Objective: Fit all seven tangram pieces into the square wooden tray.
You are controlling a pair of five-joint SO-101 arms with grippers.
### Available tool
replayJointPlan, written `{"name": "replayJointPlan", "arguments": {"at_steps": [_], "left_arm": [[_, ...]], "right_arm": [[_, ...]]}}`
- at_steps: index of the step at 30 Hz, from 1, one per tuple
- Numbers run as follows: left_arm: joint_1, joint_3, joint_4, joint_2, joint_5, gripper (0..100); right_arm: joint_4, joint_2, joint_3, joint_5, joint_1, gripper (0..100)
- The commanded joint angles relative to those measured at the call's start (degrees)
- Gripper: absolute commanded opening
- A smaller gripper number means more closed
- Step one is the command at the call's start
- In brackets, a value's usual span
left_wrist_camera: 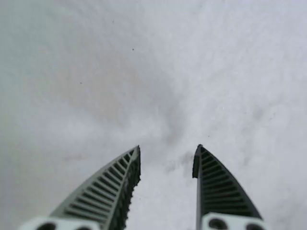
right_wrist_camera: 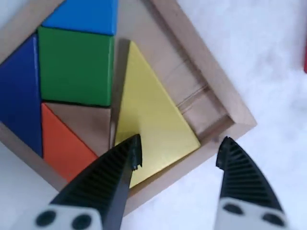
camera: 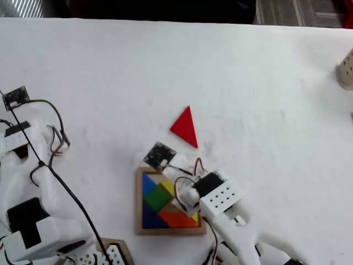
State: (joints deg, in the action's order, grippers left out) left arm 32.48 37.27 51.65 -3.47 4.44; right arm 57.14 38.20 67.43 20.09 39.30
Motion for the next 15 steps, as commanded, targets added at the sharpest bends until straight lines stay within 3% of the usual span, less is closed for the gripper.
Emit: {"name": "replayJointPlan", "arguments": {"at_steps": [1,15], "left_arm": [[-0.7,-0.5,-0.2,-0.3,-0.5,19],[-0.7,-0.4,-0.9,-0.2,-0.5,19]], "right_arm": [[0.2,1.5,-0.4,-0.5,2.9,25.3],[-1.8,-3.1,-0.2,3.0,4.5,25.2]]}}
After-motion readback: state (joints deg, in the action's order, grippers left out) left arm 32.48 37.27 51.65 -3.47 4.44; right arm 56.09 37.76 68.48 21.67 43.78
